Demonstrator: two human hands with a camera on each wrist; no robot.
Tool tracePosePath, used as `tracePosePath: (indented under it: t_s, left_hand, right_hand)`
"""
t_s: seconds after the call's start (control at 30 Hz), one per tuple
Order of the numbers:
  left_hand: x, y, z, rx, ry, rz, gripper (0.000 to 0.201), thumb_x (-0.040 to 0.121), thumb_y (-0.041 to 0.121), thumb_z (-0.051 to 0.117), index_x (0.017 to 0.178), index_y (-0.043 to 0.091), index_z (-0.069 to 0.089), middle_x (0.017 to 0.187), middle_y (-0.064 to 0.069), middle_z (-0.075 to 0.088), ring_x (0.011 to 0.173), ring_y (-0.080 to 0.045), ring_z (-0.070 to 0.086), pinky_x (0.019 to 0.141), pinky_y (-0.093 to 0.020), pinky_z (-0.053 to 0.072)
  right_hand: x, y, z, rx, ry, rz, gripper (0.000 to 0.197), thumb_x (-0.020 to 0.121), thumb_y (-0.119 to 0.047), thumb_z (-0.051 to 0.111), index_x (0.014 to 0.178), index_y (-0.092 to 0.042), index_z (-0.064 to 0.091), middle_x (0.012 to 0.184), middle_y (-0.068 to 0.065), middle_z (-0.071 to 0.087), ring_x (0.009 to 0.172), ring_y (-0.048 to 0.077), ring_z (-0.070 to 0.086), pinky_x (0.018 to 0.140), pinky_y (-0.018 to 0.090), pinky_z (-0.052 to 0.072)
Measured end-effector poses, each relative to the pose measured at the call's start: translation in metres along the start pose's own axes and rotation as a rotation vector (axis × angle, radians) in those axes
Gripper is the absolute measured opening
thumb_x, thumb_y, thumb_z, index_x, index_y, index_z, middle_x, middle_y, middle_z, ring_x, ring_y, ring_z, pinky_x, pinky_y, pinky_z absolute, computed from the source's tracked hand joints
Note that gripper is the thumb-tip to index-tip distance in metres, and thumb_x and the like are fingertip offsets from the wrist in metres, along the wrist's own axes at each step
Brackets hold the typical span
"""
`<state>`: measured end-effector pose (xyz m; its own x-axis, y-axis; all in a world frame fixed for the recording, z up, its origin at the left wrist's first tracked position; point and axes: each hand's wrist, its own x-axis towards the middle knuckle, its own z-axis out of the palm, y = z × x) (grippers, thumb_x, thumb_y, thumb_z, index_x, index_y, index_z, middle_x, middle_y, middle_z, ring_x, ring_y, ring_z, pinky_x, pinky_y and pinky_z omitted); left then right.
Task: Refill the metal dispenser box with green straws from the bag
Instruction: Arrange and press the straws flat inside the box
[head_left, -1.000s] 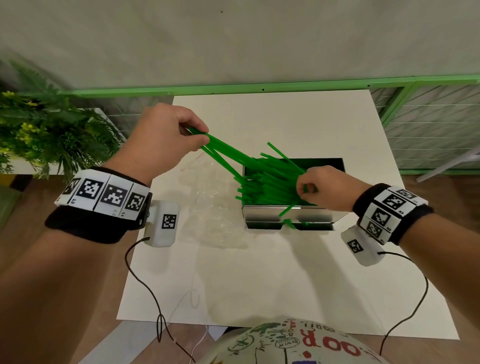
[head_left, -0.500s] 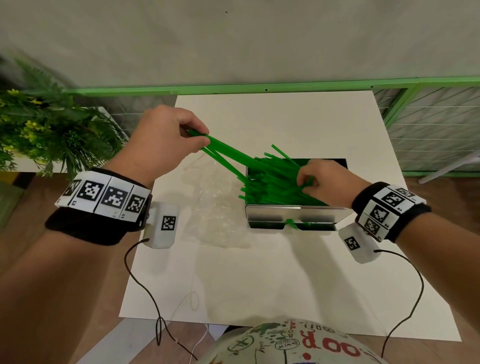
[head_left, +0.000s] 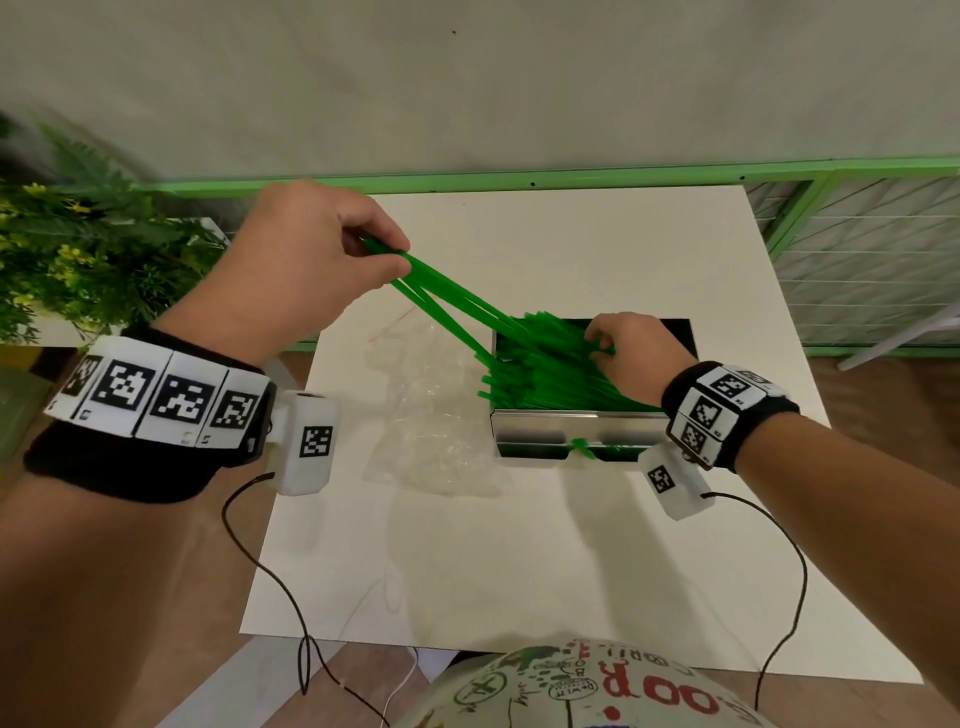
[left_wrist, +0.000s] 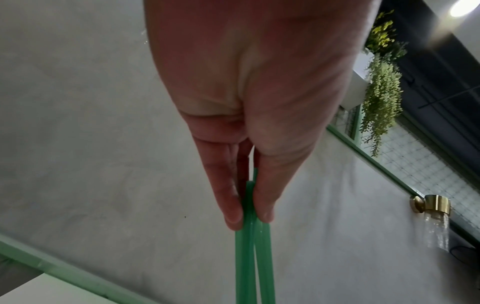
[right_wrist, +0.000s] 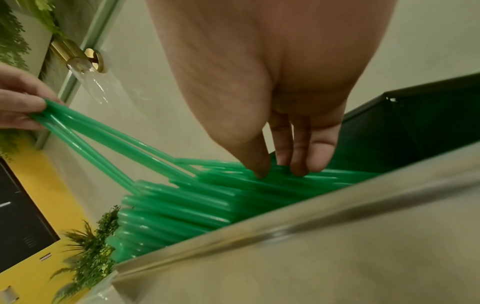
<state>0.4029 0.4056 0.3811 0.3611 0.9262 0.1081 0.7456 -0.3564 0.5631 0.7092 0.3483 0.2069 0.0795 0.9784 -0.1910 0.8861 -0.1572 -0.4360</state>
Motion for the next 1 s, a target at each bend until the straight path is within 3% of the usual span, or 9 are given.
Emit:
tracePosePath:
  t_s: [0.2, 0.3, 0.37, 0.5, 0.6, 0.7, 0.77, 0.87, 1.0]
  left_hand:
    - [-0.005, 0.008, -0.017, 0.032, 0.022, 0.012, 0.015, 0.085, 0.023, 0.081, 0.099, 0.022, 0.08, 0.083, 0.0, 0.075, 0.069, -0.006, 0.069, 0.06, -0.004, 0.047]
    - [-0.009, 0.014, -0.028, 0.026, 0.031, 0.013, 0.015, 0.085, 0.02, 0.081, 0.1, 0.022, 0.079, 0.079, 0.004, 0.073, 0.06, 0.01, 0.064, 0.052, 0.002, 0.042]
    - [-0.012, 0.019, -0.034, 0.021, 0.029, 0.022, 0.014, 0.085, 0.021, 0.082, 0.098, 0.024, 0.079, 0.078, 0.007, 0.073, 0.062, 0.011, 0.066, 0.054, 0.002, 0.043]
    - [-0.013, 0.033, -0.038, 0.0, -0.005, 0.041, 0.014, 0.084, 0.022, 0.082, 0.098, 0.024, 0.079, 0.08, 0.005, 0.075, 0.066, 0.01, 0.068, 0.057, 0.002, 0.045]
    - [-0.003, 0.043, -0.026, -0.02, -0.023, 0.061, 0.014, 0.083, 0.023, 0.083, 0.097, 0.024, 0.079, 0.078, 0.005, 0.075, 0.064, 0.006, 0.068, 0.064, -0.006, 0.054]
    - [0.014, 0.042, 0.0, -0.113, -0.058, 0.036, 0.014, 0.081, 0.022, 0.085, 0.093, 0.023, 0.079, 0.074, 0.004, 0.077, 0.07, -0.007, 0.075, 0.08, -0.037, 0.064]
    - [0.025, 0.04, 0.022, -0.184, -0.081, 0.022, 0.014, 0.08, 0.019, 0.086, 0.092, 0.02, 0.079, 0.074, 0.0, 0.077, 0.071, -0.012, 0.077, 0.078, -0.035, 0.064]
    - [0.035, 0.035, 0.054, -0.257, -0.113, 0.003, 0.011, 0.081, 0.015, 0.085, 0.088, 0.019, 0.078, 0.073, -0.001, 0.076, 0.071, -0.016, 0.078, 0.069, -0.023, 0.061]
    - [0.039, 0.012, 0.091, -0.349, -0.135, -0.05, 0.015, 0.08, 0.009, 0.085, 0.079, 0.022, 0.076, 0.074, -0.002, 0.076, 0.071, -0.019, 0.078, 0.079, -0.035, 0.064]
  right_hand:
    - [-0.002, 0.003, -0.004, 0.015, 0.006, 0.017, 0.03, 0.094, -0.008, 0.059, 0.123, -0.01, 0.064, 0.118, 0.015, 0.063, 0.106, 0.031, 0.059, 0.087, 0.032, 0.046]
    - [-0.004, 0.004, -0.004, -0.011, -0.091, 0.045, 0.038, 0.092, -0.004, 0.057, 0.129, -0.013, 0.062, 0.128, 0.013, 0.062, 0.117, 0.03, 0.057, 0.091, 0.029, 0.043]
    - [-0.006, 0.005, -0.003, -0.007, -0.158, 0.063, 0.044, 0.092, -0.002, 0.057, 0.134, -0.015, 0.059, 0.133, 0.011, 0.06, 0.121, 0.028, 0.056, 0.095, 0.029, 0.044]
    - [-0.008, 0.013, -0.012, 0.089, -0.072, 0.102, 0.039, 0.09, -0.004, 0.059, 0.127, -0.016, 0.062, 0.119, 0.009, 0.062, 0.106, 0.023, 0.057, 0.084, 0.026, 0.041]
    - [-0.01, 0.025, -0.032, 0.238, 0.047, 0.171, 0.037, 0.086, -0.001, 0.058, 0.118, -0.018, 0.065, 0.109, 0.006, 0.064, 0.096, 0.026, 0.06, 0.079, 0.028, 0.044]
    - [-0.016, 0.041, -0.051, 0.341, 0.131, 0.221, 0.037, 0.084, 0.003, 0.056, 0.112, -0.018, 0.067, 0.107, 0.009, 0.065, 0.089, 0.029, 0.062, 0.07, 0.029, 0.045]
    - [-0.023, 0.051, -0.059, 0.354, 0.164, 0.25, 0.036, 0.083, 0.002, 0.057, 0.111, -0.019, 0.068, 0.106, 0.008, 0.066, 0.088, 0.027, 0.062, 0.066, 0.027, 0.044]
    - [-0.037, 0.065, -0.062, 0.348, 0.198, 0.271, 0.031, 0.084, -0.003, 0.063, 0.109, -0.021, 0.069, 0.104, 0.006, 0.067, 0.094, 0.027, 0.064, 0.073, 0.031, 0.051]
    - [-0.056, 0.078, -0.057, 0.321, 0.191, 0.286, 0.027, 0.084, -0.011, 0.068, 0.108, -0.022, 0.069, 0.103, 0.002, 0.068, 0.096, 0.025, 0.065, 0.085, 0.039, 0.056]
